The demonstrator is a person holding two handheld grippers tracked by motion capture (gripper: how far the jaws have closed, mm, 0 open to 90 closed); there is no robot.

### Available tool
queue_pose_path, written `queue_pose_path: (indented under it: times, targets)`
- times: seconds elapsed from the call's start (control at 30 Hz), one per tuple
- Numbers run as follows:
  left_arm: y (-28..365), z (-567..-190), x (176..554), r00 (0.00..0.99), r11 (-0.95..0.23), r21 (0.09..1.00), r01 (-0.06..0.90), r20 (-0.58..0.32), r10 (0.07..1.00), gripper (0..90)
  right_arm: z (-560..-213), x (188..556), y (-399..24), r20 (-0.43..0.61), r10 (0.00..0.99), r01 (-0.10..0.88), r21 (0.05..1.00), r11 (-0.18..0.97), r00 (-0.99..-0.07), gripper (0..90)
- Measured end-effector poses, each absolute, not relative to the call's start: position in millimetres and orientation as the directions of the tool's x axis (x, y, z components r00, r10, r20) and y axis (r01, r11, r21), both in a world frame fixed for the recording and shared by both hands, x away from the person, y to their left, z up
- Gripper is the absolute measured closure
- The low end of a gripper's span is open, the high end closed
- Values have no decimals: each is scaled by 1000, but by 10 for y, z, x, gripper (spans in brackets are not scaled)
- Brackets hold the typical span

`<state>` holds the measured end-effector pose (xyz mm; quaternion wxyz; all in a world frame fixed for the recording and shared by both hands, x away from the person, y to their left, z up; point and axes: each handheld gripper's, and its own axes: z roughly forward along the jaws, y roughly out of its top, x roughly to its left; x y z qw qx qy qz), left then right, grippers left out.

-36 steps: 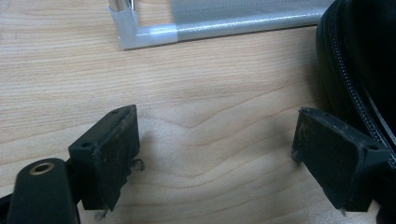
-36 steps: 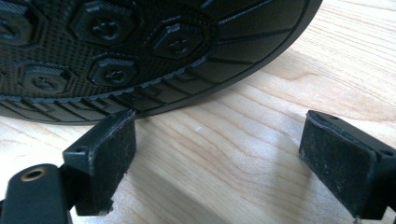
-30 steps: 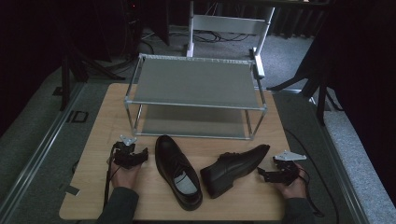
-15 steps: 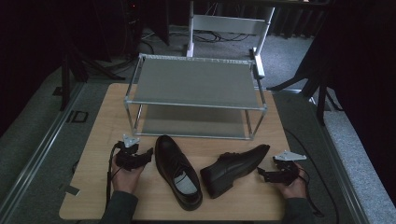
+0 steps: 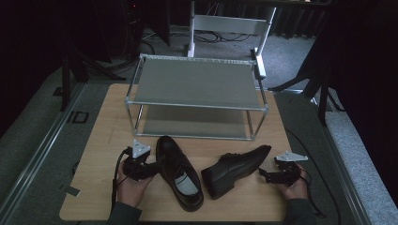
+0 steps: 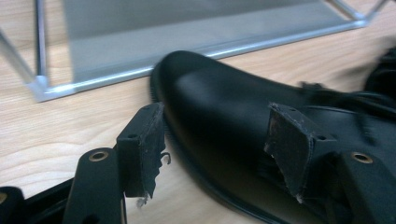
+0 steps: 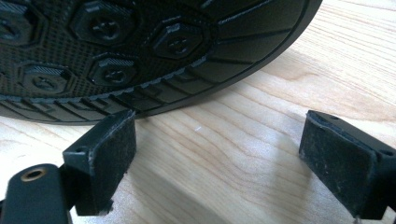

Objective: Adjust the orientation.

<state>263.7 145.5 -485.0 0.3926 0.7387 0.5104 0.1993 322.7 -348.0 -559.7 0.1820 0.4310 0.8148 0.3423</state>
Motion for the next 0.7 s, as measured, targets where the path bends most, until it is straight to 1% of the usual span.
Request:
queue_pose_path:
  times: [0.13, 0.43, 0.7]
  targets:
    - [1352, -4792, 2549, 435, -186, 785, 590, -115, 893, 380, -5596, 3227, -3480, -1, 827, 578, 715, 394, -562, 108]
    - [1095, -4709, 2373, 522, -252, 794, 553, -94, 848, 372, -5596, 3227, -3479, -1, 828, 578, 715, 393, -561, 108]
    - [951, -4743, 2323, 557, -290, 784, 549, -84, 826, 372, -5597, 3227, -3480, -1, 827, 577, 715, 394, -562, 108]
